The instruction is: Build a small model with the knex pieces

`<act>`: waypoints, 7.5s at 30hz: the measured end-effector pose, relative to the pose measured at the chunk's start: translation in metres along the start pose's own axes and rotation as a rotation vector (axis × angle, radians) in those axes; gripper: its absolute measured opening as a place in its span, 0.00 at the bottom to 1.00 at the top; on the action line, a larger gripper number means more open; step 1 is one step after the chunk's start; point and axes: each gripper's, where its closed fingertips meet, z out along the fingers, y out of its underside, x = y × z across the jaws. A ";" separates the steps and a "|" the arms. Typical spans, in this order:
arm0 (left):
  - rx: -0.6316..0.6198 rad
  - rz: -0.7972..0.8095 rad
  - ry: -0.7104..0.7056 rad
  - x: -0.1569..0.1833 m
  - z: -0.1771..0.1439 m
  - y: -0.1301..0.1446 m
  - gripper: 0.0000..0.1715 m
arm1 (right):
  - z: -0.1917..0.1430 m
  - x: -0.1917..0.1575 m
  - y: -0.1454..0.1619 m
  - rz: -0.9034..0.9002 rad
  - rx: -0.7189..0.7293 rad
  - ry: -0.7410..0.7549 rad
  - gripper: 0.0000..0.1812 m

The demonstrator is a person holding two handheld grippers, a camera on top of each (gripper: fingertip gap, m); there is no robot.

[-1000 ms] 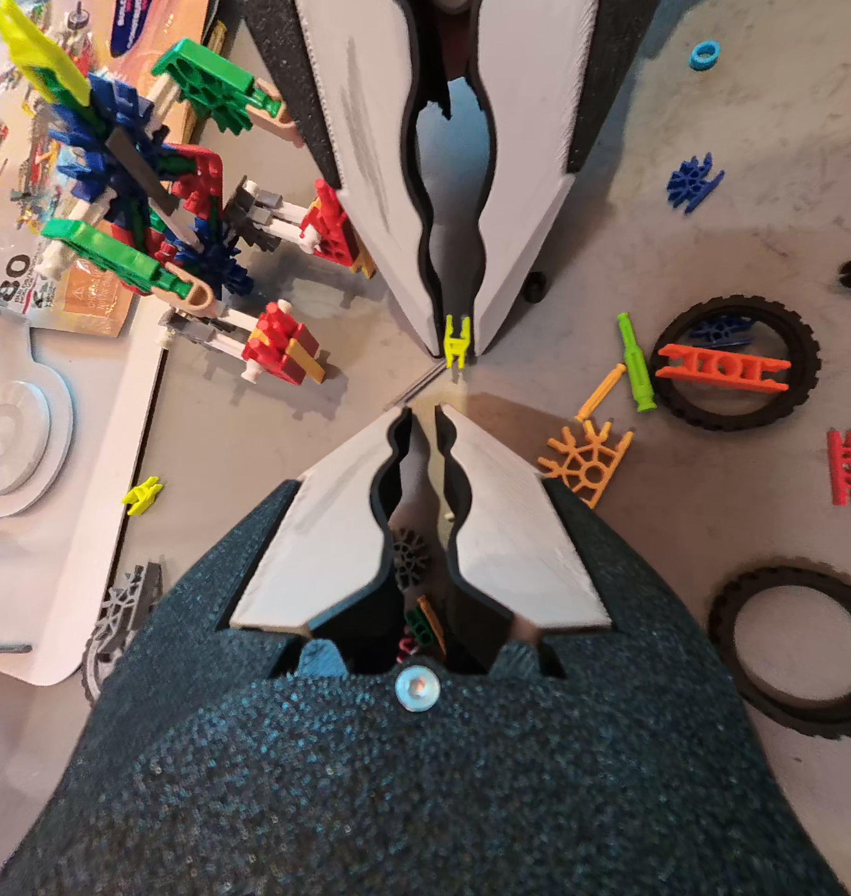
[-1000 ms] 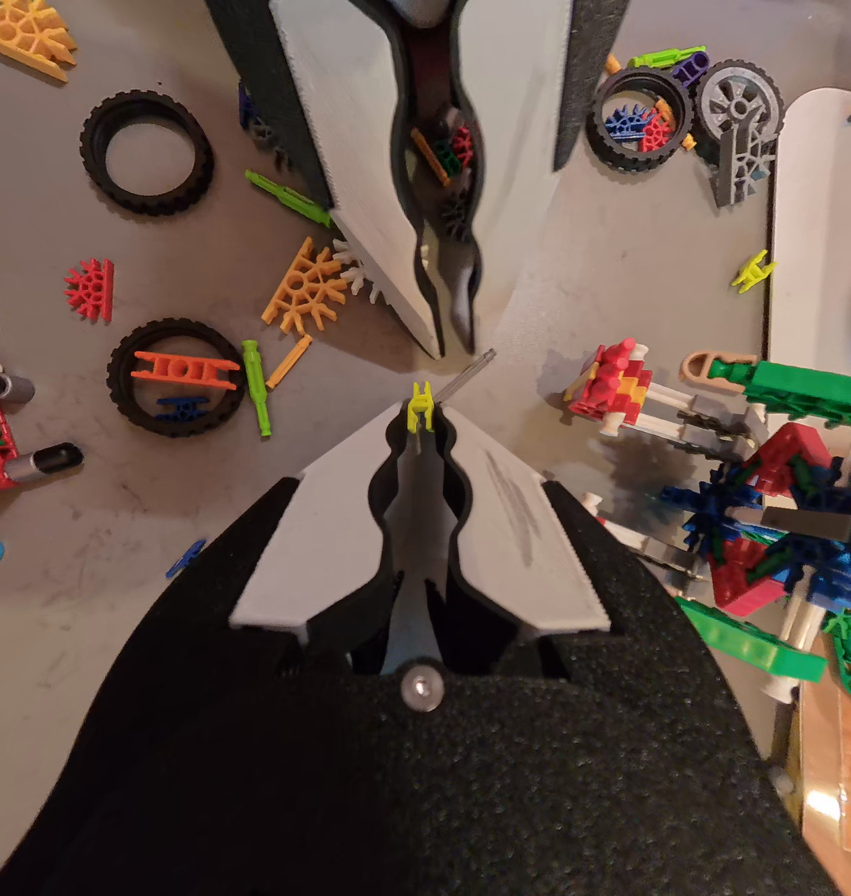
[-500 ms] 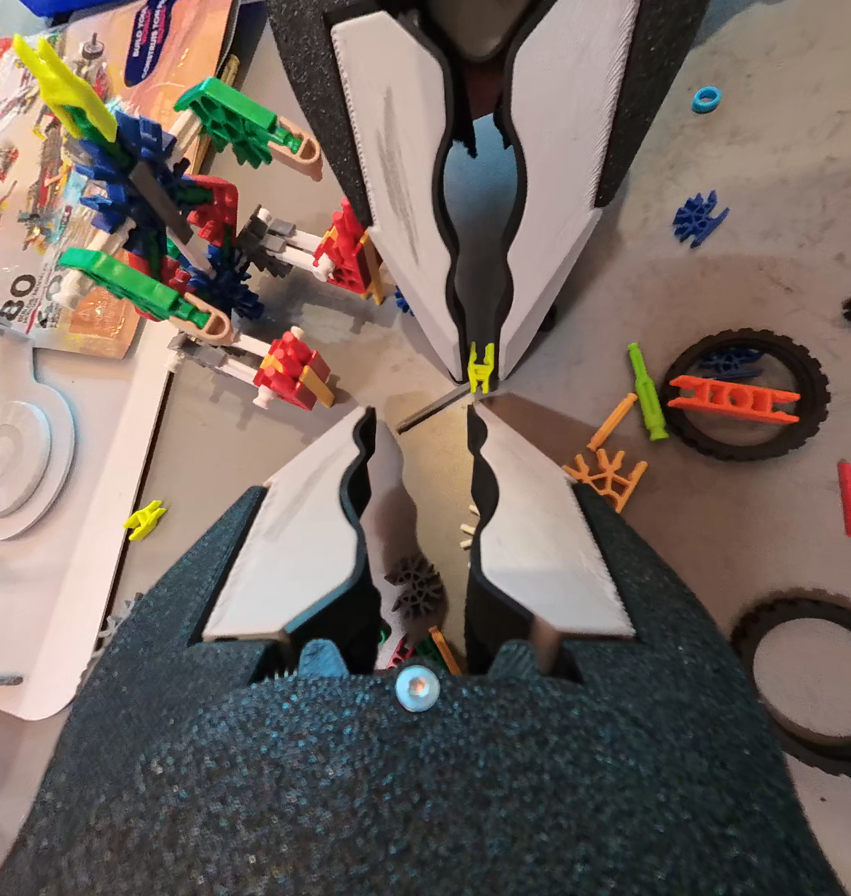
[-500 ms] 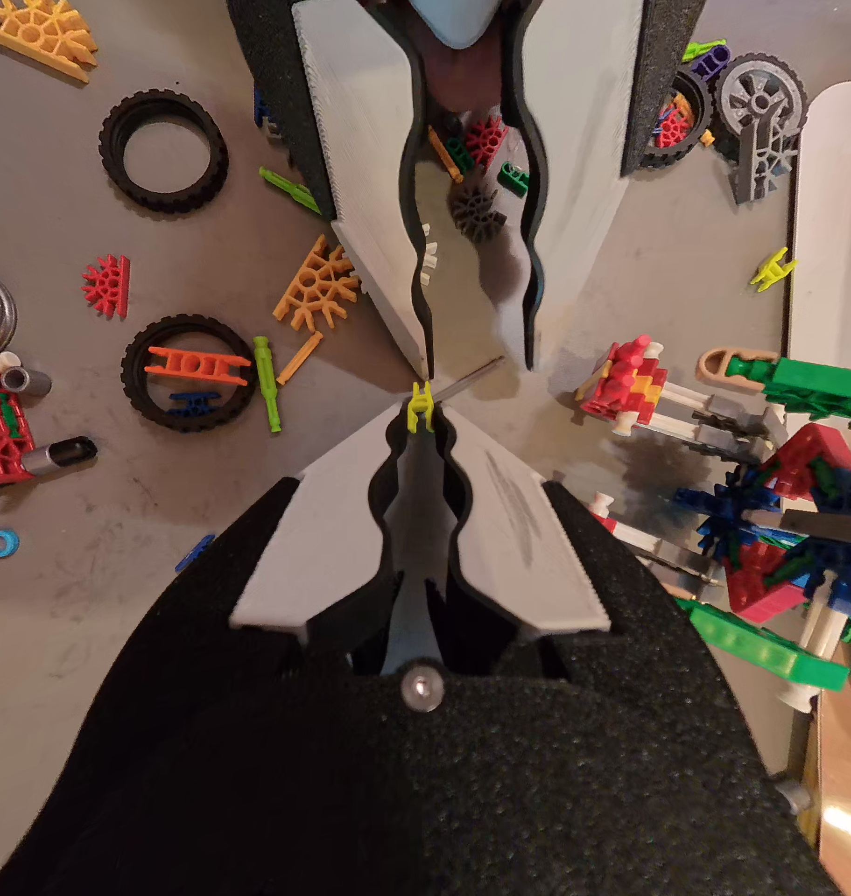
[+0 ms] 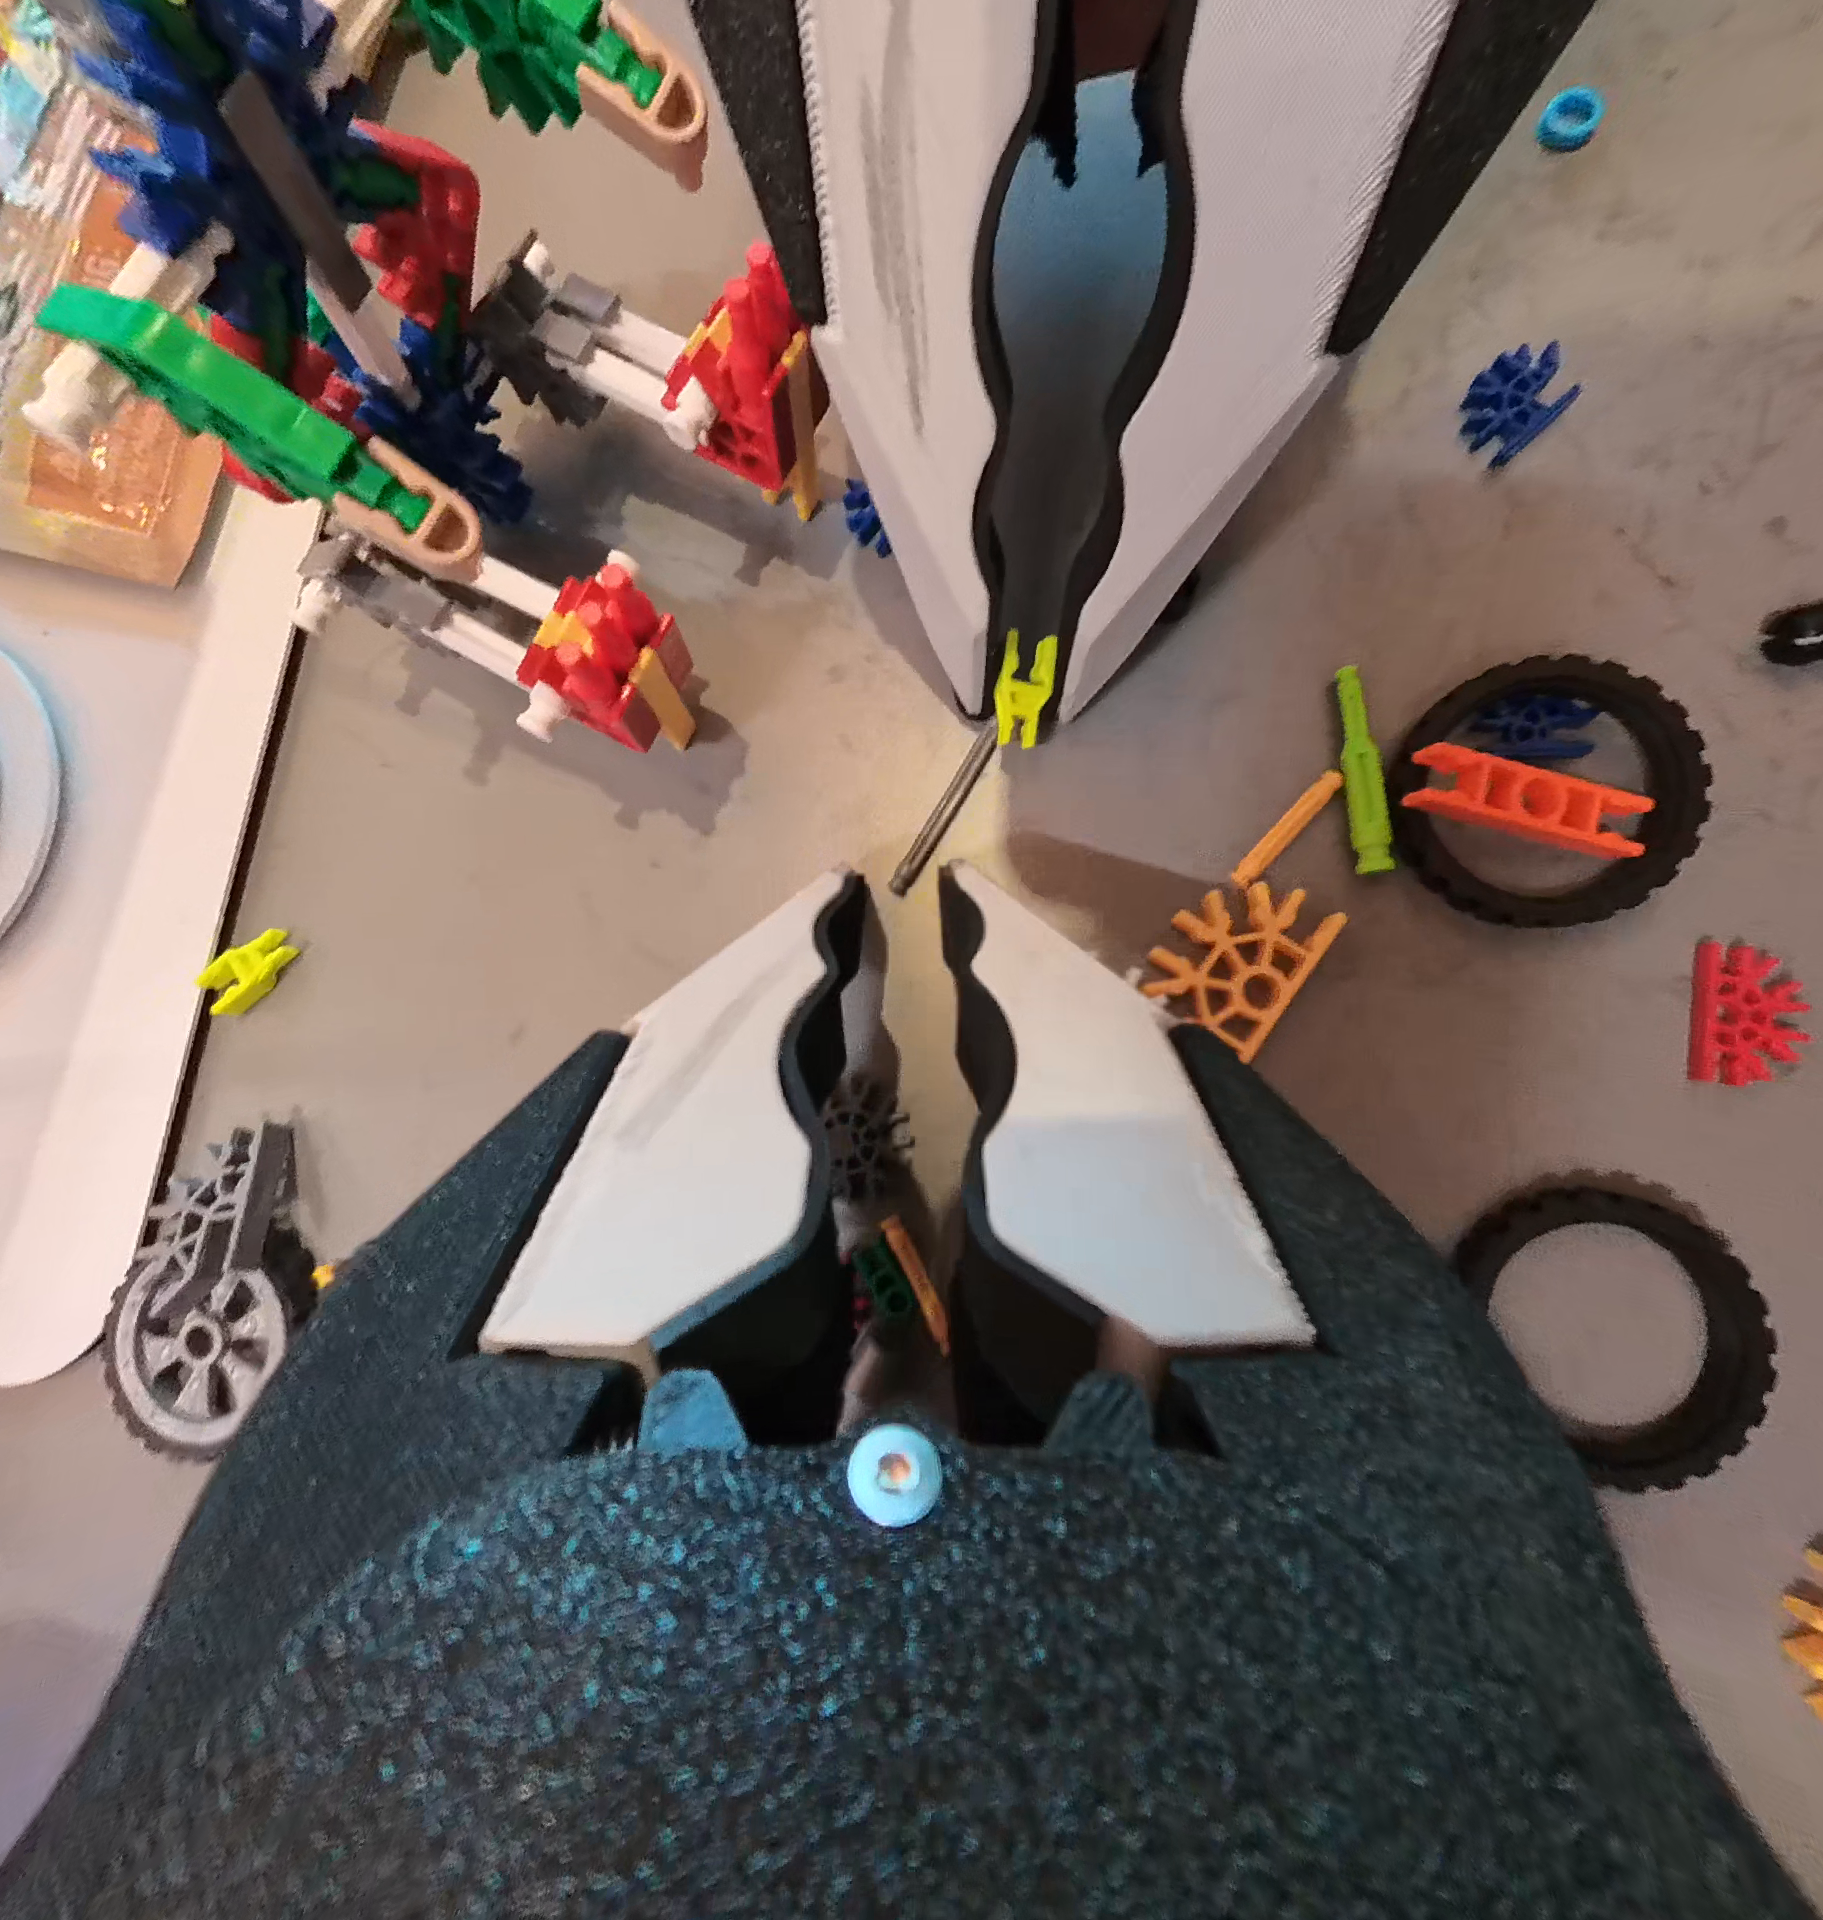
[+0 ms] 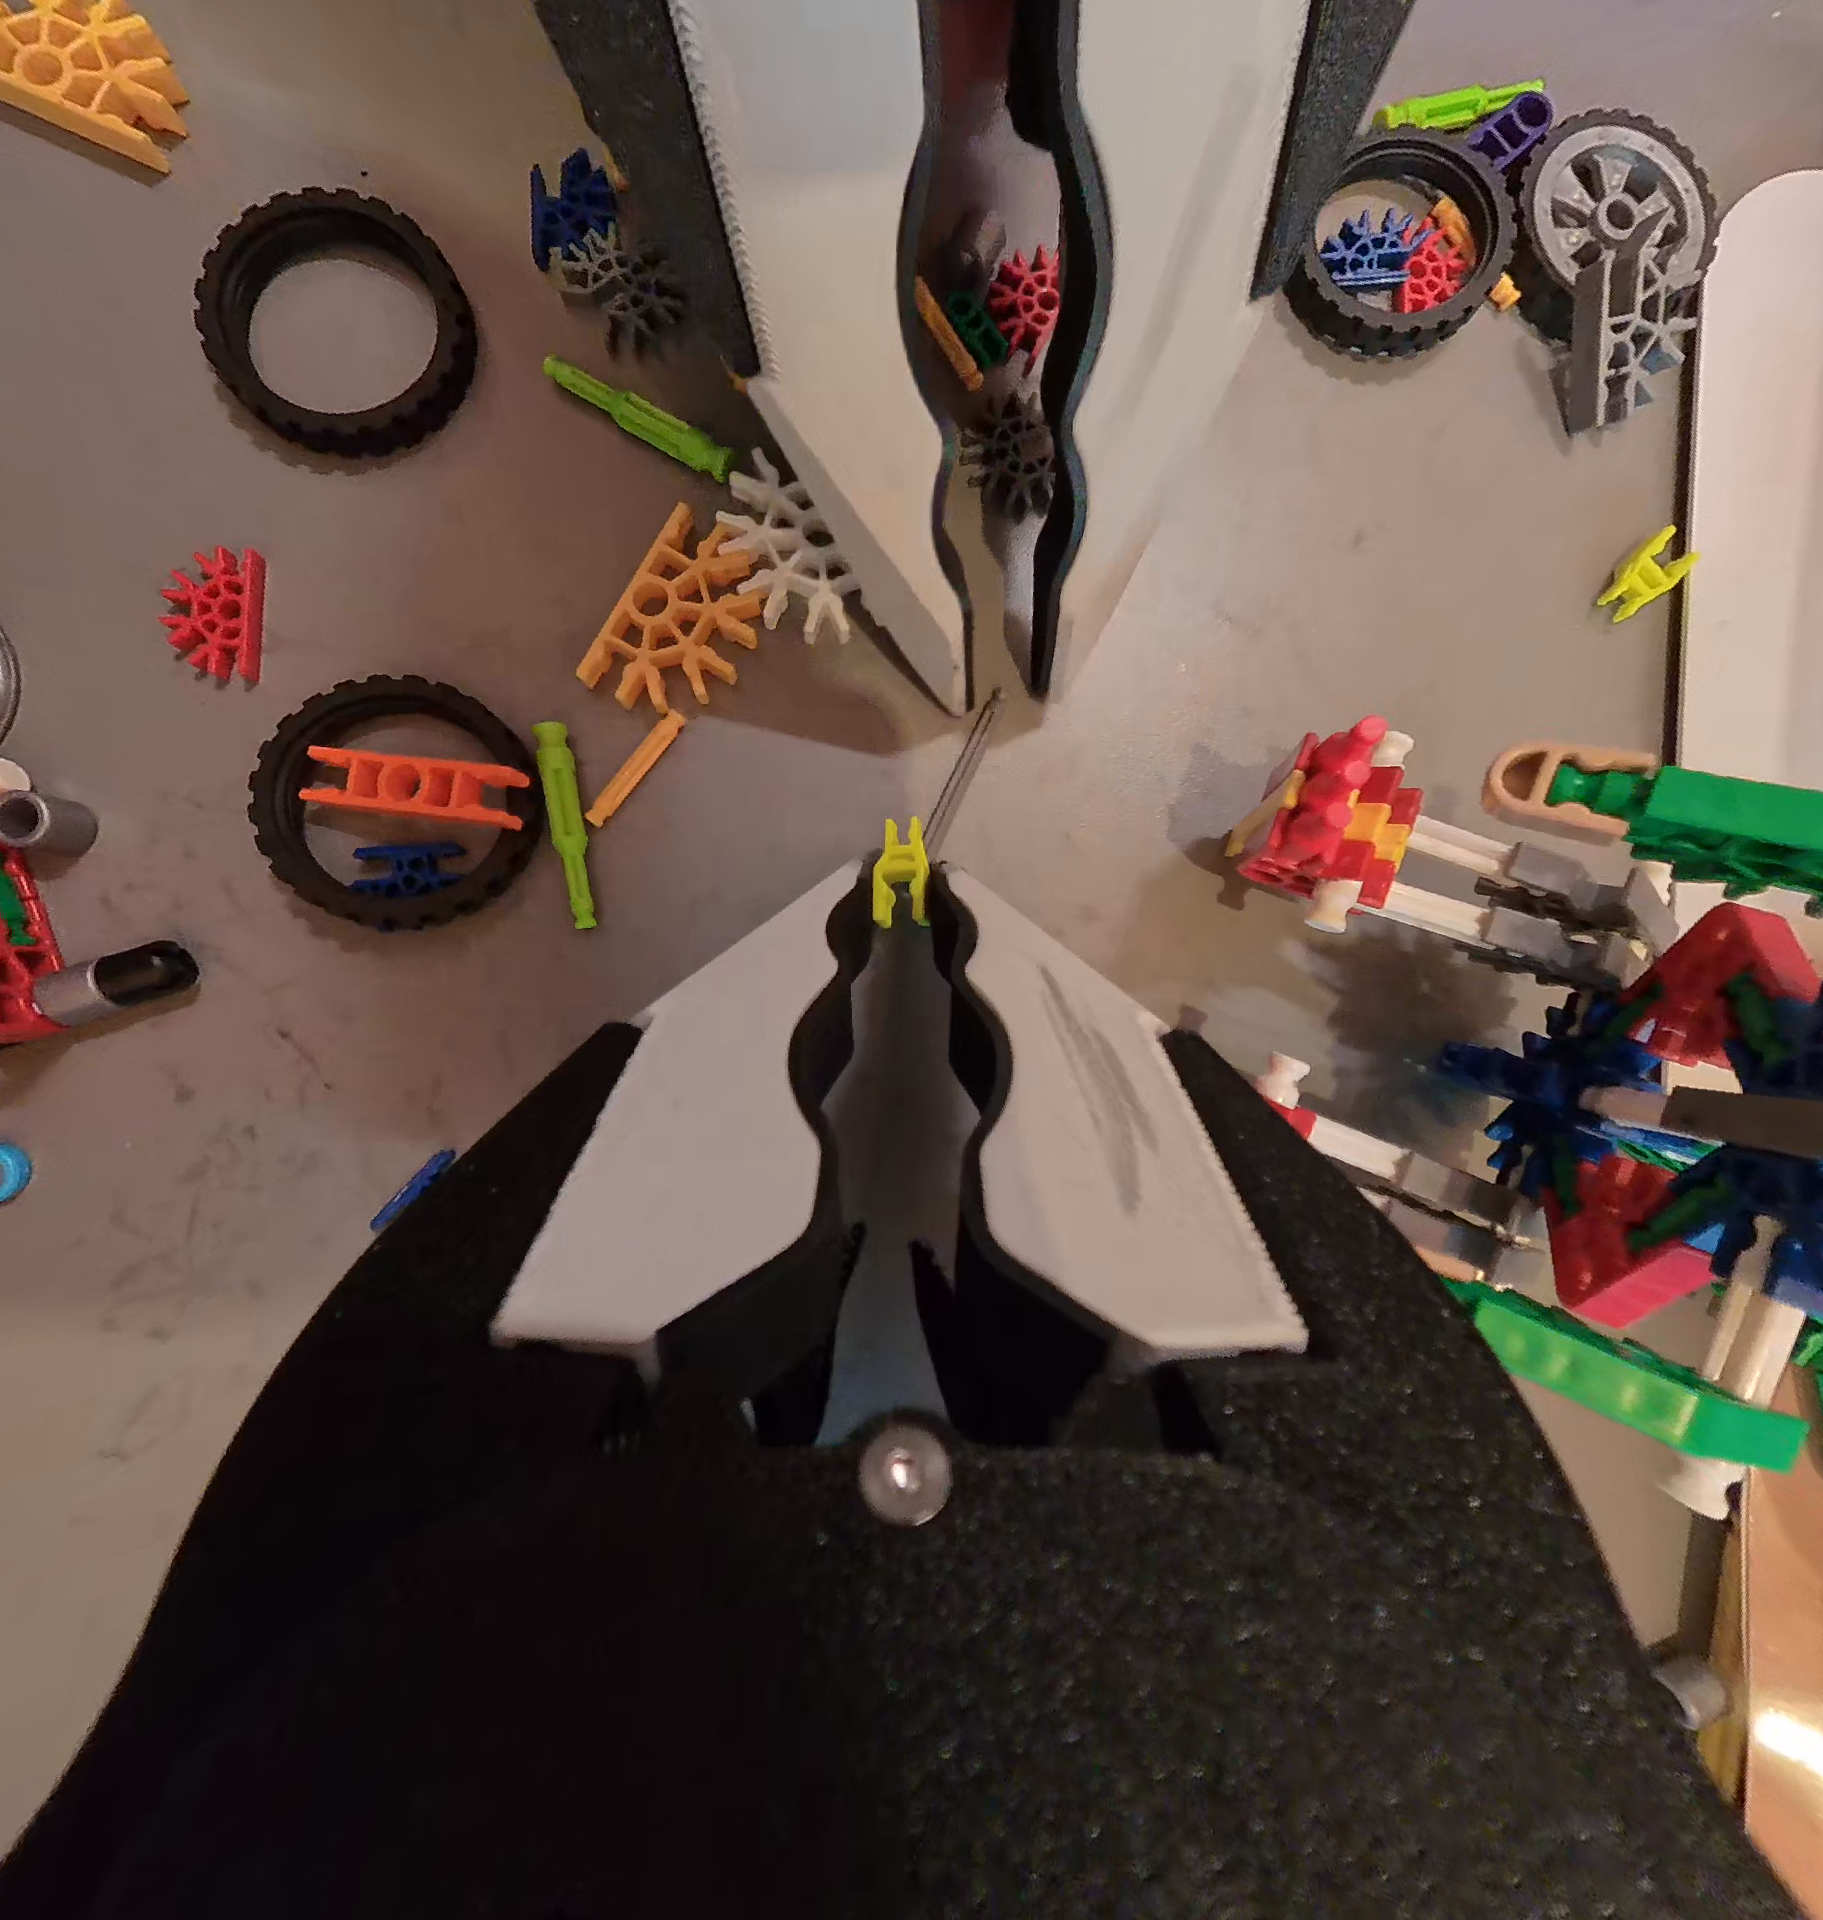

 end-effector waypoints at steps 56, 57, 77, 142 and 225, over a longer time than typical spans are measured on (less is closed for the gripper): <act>-0.034 -0.035 -0.077 0.007 0.003 -0.003 0.00 | -0.001 -0.002 -0.005 -0.021 0.016 0.028 0.07; -0.035 -0.035 -0.077 0.007 0.003 -0.003 0.00 | -0.001 -0.002 -0.005 -0.021 0.014 0.027 0.07; -0.024 -0.017 -0.096 0.011 -0.003 -0.005 0.00 | -0.002 0.004 -0.002 -0.015 0.000 0.059 0.05; -0.056 -0.086 -0.131 -0.002 0.012 -0.012 0.01 | -0.004 0.011 0.000 -0.003 -0.003 0.092 0.06; 0.231 0.625 -0.349 0.012 -0.012 -0.046 0.02 | -0.025 0.005 -0.023 0.375 0.278 -0.246 0.05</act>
